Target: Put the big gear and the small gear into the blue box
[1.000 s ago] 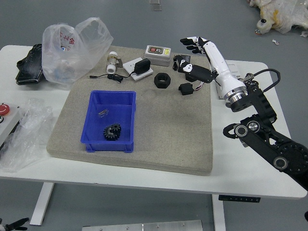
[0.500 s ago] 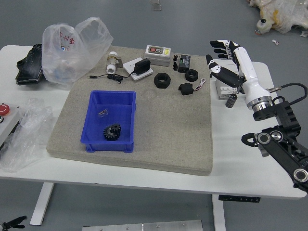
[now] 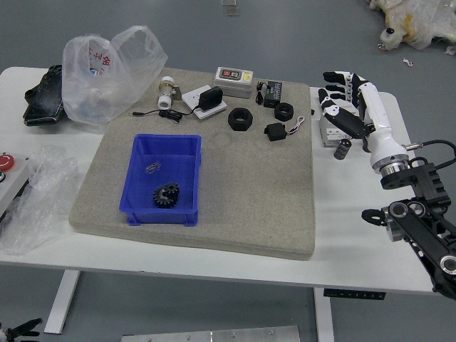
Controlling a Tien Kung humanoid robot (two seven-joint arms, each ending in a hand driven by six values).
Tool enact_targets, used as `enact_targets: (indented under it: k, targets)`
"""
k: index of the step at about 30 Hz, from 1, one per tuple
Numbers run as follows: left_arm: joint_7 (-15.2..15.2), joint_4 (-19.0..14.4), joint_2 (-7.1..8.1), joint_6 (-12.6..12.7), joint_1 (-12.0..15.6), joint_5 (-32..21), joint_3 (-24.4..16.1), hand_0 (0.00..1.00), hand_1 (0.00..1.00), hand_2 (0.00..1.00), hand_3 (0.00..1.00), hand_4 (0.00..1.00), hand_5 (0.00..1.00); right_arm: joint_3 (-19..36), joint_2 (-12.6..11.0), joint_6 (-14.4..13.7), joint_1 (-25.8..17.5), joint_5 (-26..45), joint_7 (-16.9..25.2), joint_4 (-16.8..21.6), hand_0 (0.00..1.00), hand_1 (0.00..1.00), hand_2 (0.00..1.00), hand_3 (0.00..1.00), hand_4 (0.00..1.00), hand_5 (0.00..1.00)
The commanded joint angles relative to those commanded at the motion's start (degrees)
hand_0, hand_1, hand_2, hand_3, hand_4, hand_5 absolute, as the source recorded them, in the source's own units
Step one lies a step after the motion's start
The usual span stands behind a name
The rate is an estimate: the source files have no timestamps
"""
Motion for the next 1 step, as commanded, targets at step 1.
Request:
enact_targets:
  k: [1]
  targets:
    - [0.11, -0.03, -0.03, -0.04, 0.08, 0.18, -0.14, 0.62, 0.593, 0.551, 0.643, 0.683, 0.586, 0.08, 0.0, -0.04, 0.04, 0.0, 0.05, 0.11, 0.691, 0.72, 0.762, 0.694, 0.586, 0.296]
